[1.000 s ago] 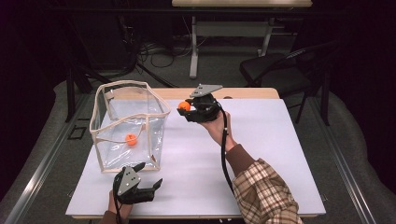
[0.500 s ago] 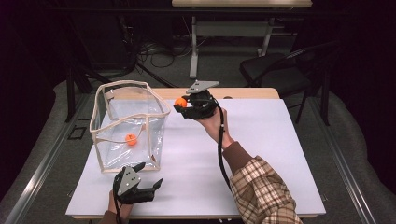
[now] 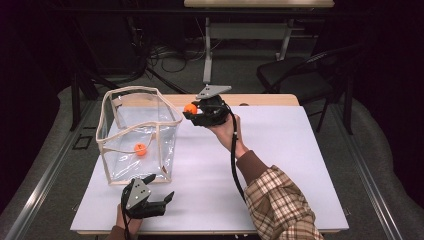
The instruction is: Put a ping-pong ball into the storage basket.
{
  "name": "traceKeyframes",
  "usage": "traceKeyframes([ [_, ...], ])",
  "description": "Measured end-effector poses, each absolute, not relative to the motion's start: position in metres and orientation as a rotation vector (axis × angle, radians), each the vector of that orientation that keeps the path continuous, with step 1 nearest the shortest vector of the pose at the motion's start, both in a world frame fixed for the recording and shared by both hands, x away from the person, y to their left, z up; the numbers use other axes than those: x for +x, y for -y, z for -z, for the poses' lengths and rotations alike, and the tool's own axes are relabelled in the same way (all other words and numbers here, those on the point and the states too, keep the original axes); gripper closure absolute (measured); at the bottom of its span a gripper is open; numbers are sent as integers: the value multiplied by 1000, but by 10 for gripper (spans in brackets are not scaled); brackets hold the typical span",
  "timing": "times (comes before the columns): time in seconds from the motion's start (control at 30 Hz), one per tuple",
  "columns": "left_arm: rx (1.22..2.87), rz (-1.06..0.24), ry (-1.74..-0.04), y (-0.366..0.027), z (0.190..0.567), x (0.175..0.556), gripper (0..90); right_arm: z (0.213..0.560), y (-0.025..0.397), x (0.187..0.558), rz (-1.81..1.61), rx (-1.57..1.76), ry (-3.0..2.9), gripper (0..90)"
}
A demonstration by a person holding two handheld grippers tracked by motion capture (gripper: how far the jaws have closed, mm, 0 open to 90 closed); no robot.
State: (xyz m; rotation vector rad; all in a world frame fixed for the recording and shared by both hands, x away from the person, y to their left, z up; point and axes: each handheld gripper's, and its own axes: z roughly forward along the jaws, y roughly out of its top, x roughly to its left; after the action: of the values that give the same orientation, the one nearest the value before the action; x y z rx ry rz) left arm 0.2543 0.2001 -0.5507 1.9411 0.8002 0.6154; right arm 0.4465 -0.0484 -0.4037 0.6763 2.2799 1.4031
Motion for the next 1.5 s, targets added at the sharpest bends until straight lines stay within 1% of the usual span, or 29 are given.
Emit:
traceKeyframes([
  [0.63,1941,-615,-797,-200,550,254,160,394,38,449,-1407,658,-2262,510],
  [1.5,1941,-614,-797,-200,550,254,160,390,23,452,-1403,644,-2248,510],
])
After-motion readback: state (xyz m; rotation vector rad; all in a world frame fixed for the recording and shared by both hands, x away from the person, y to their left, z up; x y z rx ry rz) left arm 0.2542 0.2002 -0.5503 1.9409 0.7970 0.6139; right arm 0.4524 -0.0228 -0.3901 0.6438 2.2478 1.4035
